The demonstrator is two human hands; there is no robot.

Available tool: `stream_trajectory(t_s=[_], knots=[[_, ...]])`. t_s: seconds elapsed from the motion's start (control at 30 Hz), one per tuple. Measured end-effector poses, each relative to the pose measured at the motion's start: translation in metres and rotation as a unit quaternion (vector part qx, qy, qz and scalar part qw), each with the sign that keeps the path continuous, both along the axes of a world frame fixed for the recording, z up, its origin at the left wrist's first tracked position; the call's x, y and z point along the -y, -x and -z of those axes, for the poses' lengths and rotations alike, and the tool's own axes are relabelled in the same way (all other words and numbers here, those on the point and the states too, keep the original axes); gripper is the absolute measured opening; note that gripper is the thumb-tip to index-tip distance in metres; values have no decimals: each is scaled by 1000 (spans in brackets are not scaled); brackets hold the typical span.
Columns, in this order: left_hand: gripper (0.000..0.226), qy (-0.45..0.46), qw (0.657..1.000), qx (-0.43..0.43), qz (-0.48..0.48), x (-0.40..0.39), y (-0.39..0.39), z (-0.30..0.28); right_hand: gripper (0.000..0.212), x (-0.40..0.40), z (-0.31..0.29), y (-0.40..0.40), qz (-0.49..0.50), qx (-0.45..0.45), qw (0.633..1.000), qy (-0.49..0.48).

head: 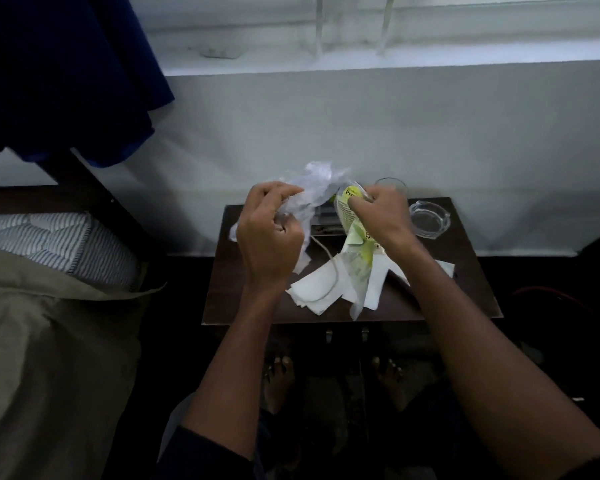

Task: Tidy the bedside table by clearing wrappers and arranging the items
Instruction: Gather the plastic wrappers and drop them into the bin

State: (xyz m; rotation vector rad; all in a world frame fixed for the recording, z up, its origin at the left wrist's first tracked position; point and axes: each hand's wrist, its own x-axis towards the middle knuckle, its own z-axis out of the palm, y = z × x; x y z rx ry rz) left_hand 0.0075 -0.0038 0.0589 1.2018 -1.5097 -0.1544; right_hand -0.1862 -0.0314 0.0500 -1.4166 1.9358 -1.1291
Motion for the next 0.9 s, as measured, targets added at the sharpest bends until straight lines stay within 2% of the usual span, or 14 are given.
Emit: stream_trajectory(t_s=[0.1, 0.17, 0.27, 0.4, 0.43, 0.5, 0.53, 0.6, 0.67, 0.77, 0.9], knots=[[41, -52, 995, -69, 46, 1, 41, 3, 15, -14, -6, 30, 51, 201, 978, -2], [39, -97, 987, -79, 100, -4, 70, 8, 13, -25, -6, 53, 87, 294, 952, -16], [39, -135, 972, -75, 176, -16, 112, 13, 5, -48, -4, 92, 150, 371, 916, -22], [49, -149, 962, 18, 228, -38, 162, 20, 23, -84, 1, 142, 207, 469, 859, -3], [56, -145, 957, 58, 246, -46, 176, 23, 26, -92, 2, 155, 219, 478, 851, 7], [73, -148, 945, 125, 263, -61, 201, 32, 19, -106, 3, 177, 259, 460, 849, 23], [79, -159, 939, 131, 274, -70, 216, 35, 13, -112, 4, 191, 284, 438, 852, 30], [85, -208, 921, 69, 321, -85, 249, 38, 10, -121, 6, 219, 319, 404, 856, 43], [82, -248, 897, 19, 365, -92, 283, 38, 13, -130, 8, 244, 343, 397, 850, 42], [69, -271, 876, 38, 397, -100, 337, 41, 9, -149, 12, 284, 378, 420, 824, 41], [41, -298, 881, 20, 367, -105, 398, 65, 16, -176, 28, 332, 382, 439, 813, 15]])
